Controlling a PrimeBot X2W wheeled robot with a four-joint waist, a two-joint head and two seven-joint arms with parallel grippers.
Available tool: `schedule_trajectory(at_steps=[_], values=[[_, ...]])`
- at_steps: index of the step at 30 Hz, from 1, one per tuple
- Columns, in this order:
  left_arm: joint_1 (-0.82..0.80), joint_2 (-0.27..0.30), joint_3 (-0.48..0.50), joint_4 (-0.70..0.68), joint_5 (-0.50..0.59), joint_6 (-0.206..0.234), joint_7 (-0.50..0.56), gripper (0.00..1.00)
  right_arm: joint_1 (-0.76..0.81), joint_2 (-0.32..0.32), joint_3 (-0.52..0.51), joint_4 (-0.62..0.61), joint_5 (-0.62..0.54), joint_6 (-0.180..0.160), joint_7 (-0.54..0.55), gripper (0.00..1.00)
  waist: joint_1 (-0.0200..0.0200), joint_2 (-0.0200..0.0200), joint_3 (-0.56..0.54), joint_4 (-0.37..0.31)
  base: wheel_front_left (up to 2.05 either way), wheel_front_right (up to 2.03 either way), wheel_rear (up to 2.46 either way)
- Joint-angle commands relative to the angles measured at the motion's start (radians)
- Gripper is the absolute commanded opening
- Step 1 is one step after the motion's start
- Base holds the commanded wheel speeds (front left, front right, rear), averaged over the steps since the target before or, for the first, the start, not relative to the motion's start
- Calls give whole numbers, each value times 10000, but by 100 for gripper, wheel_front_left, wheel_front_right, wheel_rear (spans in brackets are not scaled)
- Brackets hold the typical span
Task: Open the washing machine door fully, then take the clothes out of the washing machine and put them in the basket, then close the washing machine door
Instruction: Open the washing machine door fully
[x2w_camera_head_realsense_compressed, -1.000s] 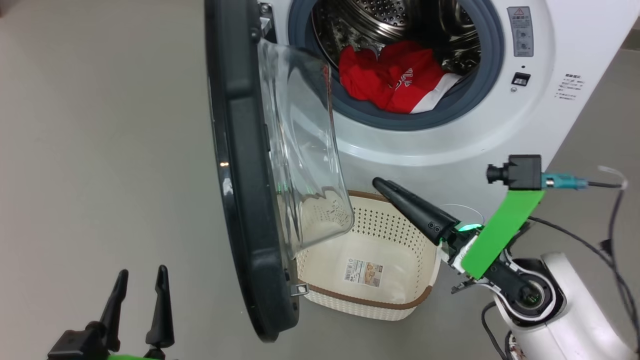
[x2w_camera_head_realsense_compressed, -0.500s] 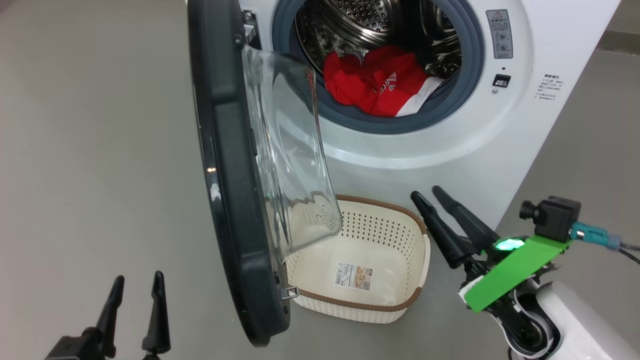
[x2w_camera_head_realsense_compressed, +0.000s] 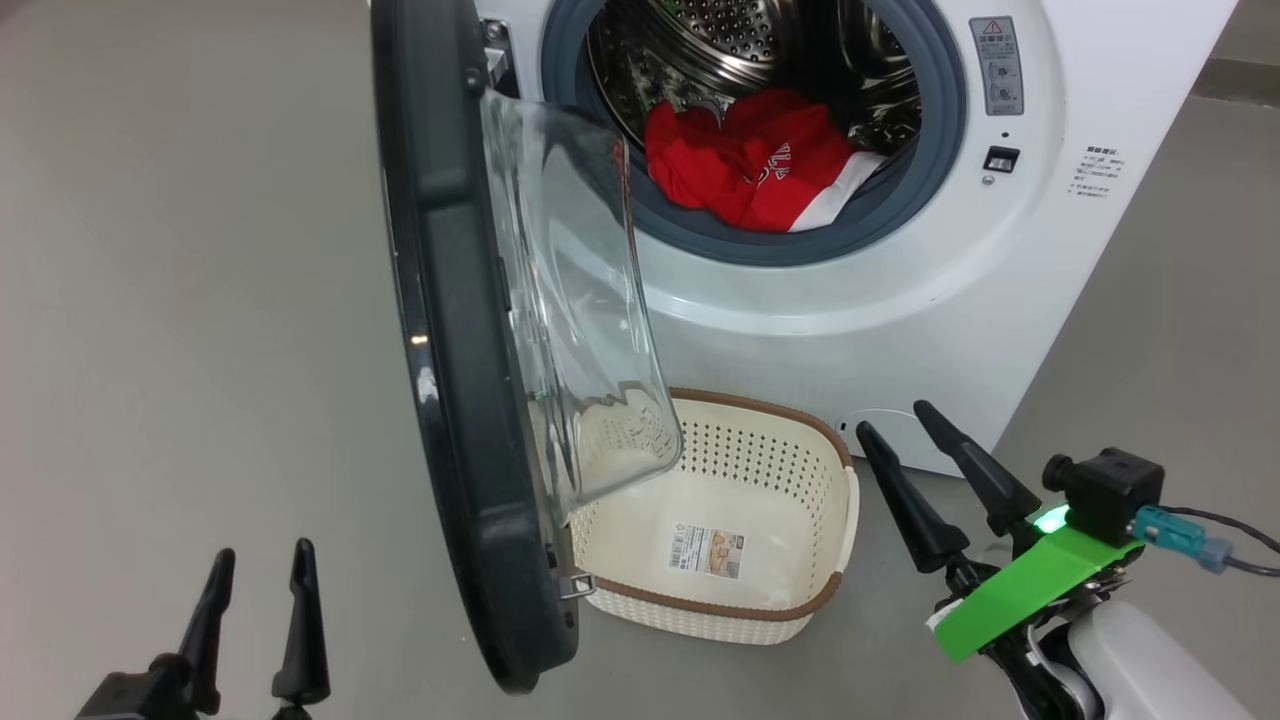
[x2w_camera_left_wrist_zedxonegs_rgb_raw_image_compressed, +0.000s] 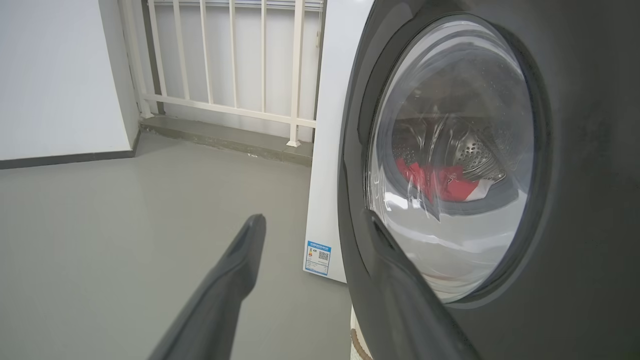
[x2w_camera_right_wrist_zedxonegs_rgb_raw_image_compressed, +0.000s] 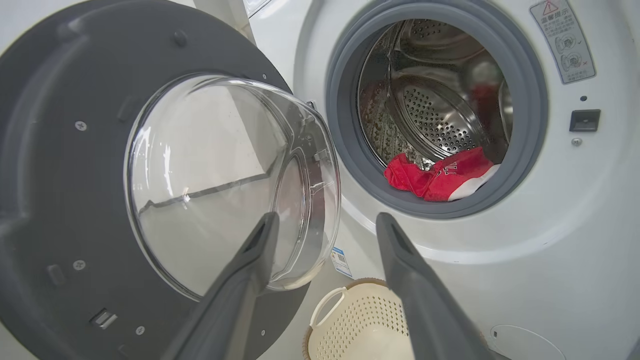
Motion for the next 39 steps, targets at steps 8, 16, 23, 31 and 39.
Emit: schedule_trajectory(at_steps=[8, 16, 23, 31, 39], values=[[-113, 217, 326, -273, -104, 149, -87, 100, 512, 513, -584, -23, -1657, 17, -128, 100, 0, -1, -18, -31, 0, 0, 0], [-107, 247, 332, -278, -148, 168, -89, 100, 799, 883, -839, -60, -2216, 17, -129, 100, 0, -1, -16, -49, 0, 0, 0], [-116, 273, 312, -295, -151, 186, -90, 100, 845, 962, -864, -92, -2525, 17, -129, 100, 0, -1, -4, -71, 0, 0, 0], [-98, 280, 305, -315, -168, 225, -92, 100, 883, 993, -915, -103, -2593, 17, -129, 100, 0, -1, 6, -84, 0, 0, 0], [-115, 245, 338, -336, -217, 270, -93, 100, 869, 964, -952, -61, -2557, 17, -129, 100, 0, -1, 20, -88, 0, 0, 0]])
